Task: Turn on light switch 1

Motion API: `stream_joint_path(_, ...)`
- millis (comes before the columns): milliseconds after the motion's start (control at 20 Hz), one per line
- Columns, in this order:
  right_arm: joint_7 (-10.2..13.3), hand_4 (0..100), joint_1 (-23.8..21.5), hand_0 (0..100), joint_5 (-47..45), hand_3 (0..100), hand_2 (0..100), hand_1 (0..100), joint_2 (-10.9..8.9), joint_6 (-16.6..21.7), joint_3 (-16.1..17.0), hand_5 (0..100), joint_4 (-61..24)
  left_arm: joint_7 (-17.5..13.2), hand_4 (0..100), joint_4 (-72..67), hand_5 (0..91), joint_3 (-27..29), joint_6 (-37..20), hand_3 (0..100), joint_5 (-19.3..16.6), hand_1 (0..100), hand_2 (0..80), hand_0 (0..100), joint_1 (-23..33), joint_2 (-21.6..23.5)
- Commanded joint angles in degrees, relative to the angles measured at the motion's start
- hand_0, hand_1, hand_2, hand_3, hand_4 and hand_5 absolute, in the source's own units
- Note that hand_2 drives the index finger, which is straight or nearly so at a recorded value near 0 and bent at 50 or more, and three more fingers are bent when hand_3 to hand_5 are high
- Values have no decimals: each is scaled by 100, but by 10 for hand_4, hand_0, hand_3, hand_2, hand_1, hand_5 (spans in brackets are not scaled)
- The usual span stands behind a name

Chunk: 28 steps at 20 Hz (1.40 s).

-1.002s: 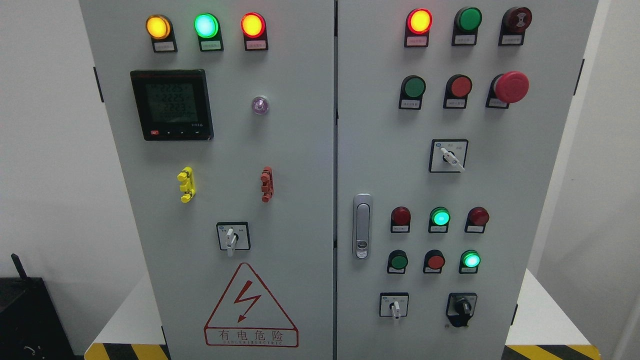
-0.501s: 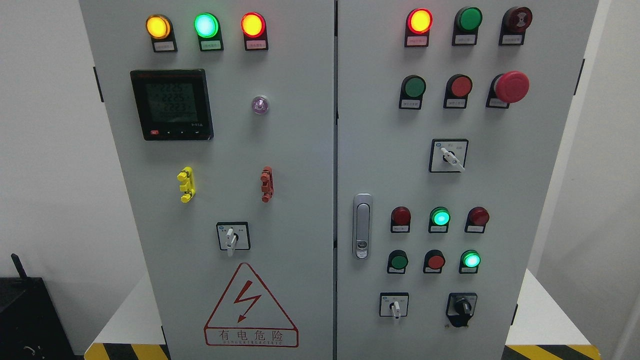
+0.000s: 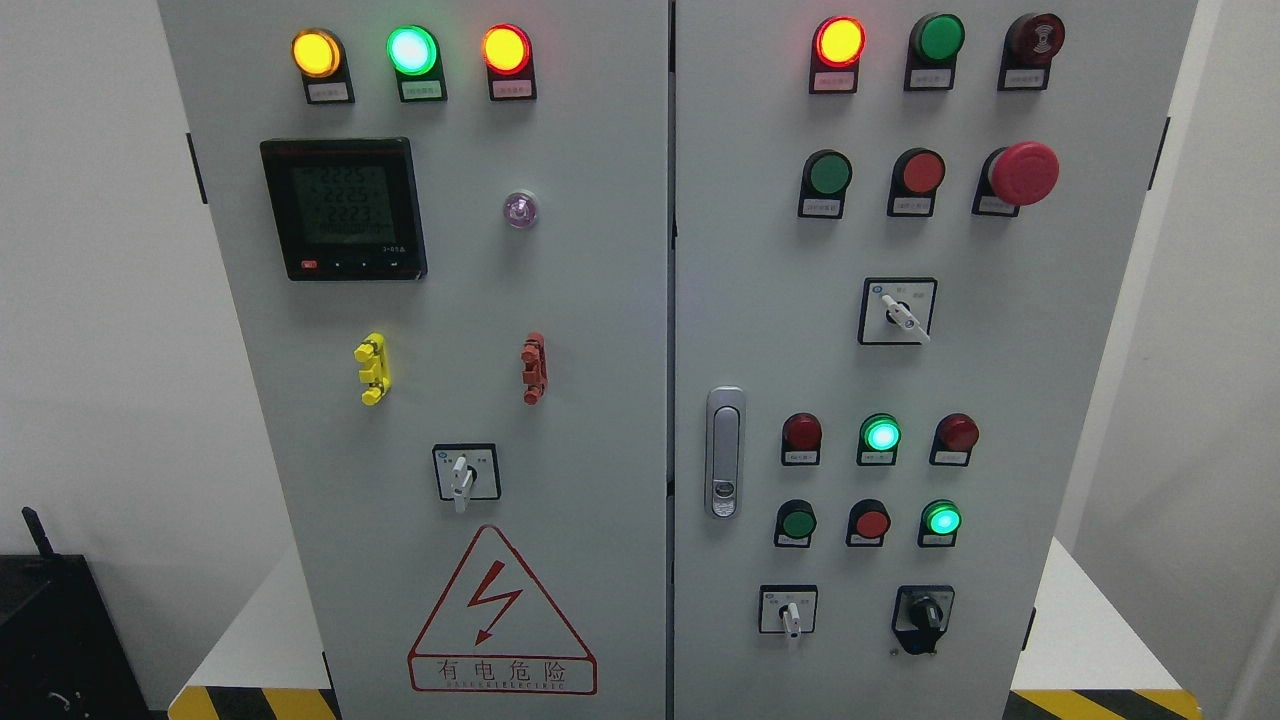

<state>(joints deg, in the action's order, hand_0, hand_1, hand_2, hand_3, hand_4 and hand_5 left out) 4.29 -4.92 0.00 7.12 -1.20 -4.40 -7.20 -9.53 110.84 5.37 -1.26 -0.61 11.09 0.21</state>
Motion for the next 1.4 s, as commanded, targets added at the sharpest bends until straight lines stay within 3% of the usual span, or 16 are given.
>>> stream_joint_path(0, 1, 0, 0, 0, -141, 0, 0, 0, 0, -3, 0, 0, 0, 538, 753, 667, 600, -352, 398, 537, -36, 518, 387, 350, -483, -12)
stream_joint_path(100, 1, 0, 0, 0, -141, 0, 0, 0, 0, -3, 0, 0, 0, 750, 796, 667, 659, -510, 556, 593, -36, 550, 422, 243, -616, -3)
stream_joint_path(401, 1, 0, 0, 0, -141, 0, 0, 0, 0, -3, 0, 0, 0, 1374, 826, 667, 702, -809, 996, 645, -142, 585, 459, 130, -1038, -73)
stream_joint_path(551, 1, 0, 0, 0, -141, 0, 0, 0, 0, -3, 0, 0, 0, 1498, 817, 659, 696, -967, 1040, 655, -203, 598, 468, 98, -1117, -82)
stream_joint_path(852, 1, 0, 0, 0, -141, 0, 0, 0, 0, -3, 0, 0, 0, 1761, 784, 615, 660, -1204, 1374, 601, -229, 599, 467, 73, -1381, -82)
stream_joint_path(1052, 1, 0, 0, 0, -141, 0, 0, 0, 0, -3, 0, 0, 0, 2174, 776, 597, 653, -1389, 1840, 602, -229, 593, 465, 59, -1565, -91)
stream_joint_path(1202, 1, 0, 0, 0, -141, 0, 0, 0, 0, -3, 0, 0, 0, 2692, 778, 553, 656, -1626, 1875, 611, -229, 594, 467, 72, -1679, -161)
stream_joint_path(1353, 1, 0, 0, 0, -141, 0, 0, 0, 0, -3, 0, 0, 0, 2755, 779, 527, 658, -1723, 2033, 615, -238, 598, 470, 93, -1776, -301)
